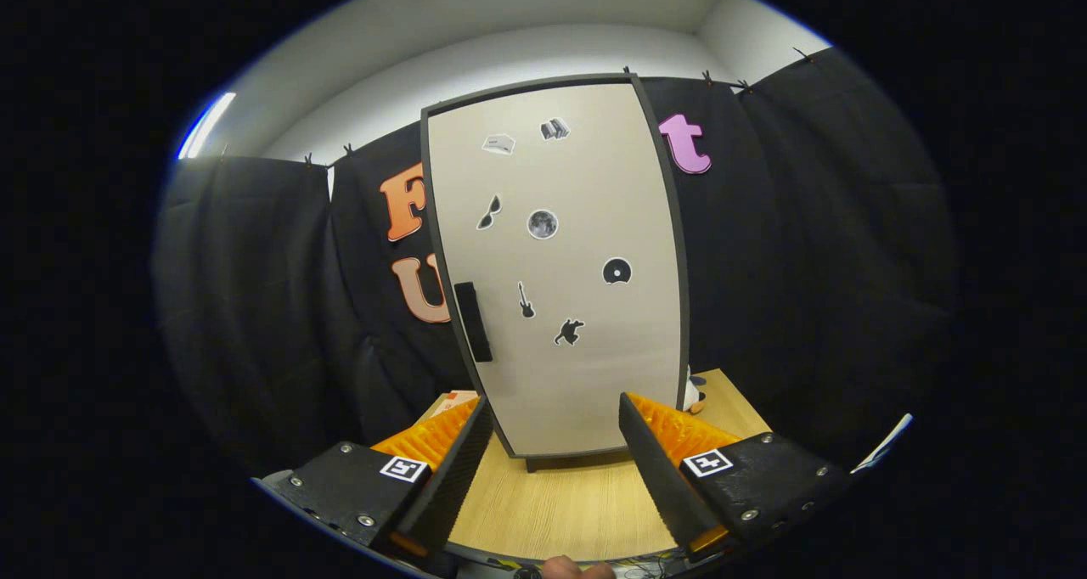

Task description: Open the shoe cabinet door, grab the shoes and put them into the shoe cabinet, then close the shoe cabinet door.

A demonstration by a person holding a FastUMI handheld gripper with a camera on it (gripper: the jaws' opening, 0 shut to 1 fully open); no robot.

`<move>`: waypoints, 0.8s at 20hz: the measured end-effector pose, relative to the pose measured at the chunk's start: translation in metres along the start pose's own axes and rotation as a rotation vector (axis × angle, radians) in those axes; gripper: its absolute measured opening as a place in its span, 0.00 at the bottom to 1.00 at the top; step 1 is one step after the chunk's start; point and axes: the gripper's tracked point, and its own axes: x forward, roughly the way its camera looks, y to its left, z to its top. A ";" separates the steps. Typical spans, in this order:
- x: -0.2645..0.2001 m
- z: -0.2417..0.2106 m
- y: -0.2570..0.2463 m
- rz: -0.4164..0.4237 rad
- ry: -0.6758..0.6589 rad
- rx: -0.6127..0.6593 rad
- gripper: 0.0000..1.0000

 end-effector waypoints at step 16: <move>-0.103 0.017 -0.049 -0.069 -0.115 -0.088 0.94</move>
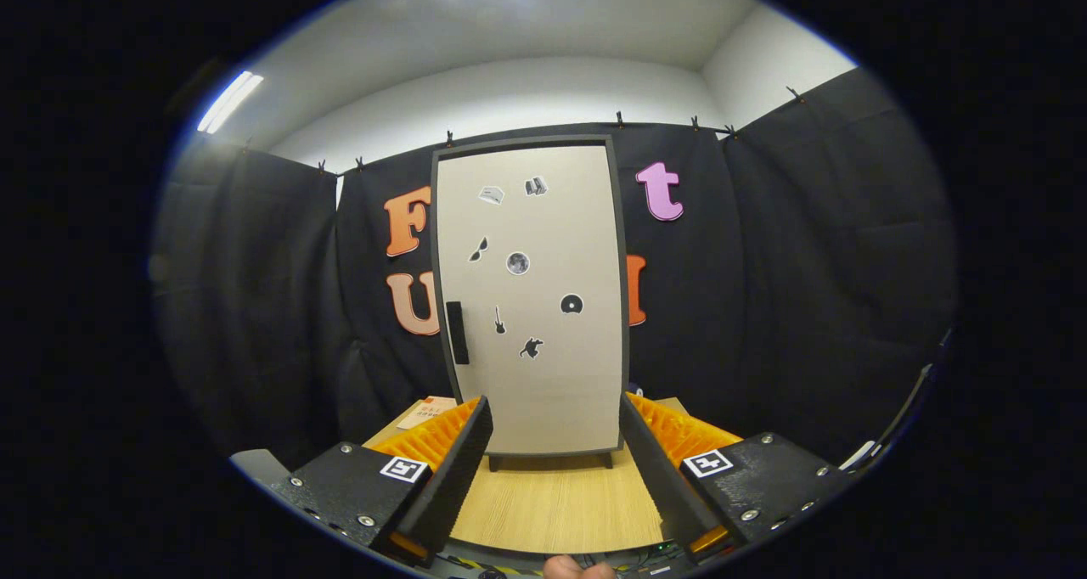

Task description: Open the shoe cabinet door, grab the shoes and put them into the shoe cabinet, then close the shoe cabinet door.

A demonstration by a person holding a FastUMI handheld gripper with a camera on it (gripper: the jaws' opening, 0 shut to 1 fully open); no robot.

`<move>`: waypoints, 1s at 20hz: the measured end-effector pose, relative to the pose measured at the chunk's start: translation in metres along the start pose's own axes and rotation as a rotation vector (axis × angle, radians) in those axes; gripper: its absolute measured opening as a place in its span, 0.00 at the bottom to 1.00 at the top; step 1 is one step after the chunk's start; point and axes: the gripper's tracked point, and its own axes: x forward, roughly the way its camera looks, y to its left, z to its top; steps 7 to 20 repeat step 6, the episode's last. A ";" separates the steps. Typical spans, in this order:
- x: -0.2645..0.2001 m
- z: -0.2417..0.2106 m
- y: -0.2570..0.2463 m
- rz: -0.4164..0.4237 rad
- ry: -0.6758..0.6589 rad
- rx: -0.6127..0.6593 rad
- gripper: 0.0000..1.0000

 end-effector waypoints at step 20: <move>-0.006 0.003 -0.008 -0.021 -0.018 -0.003 0.94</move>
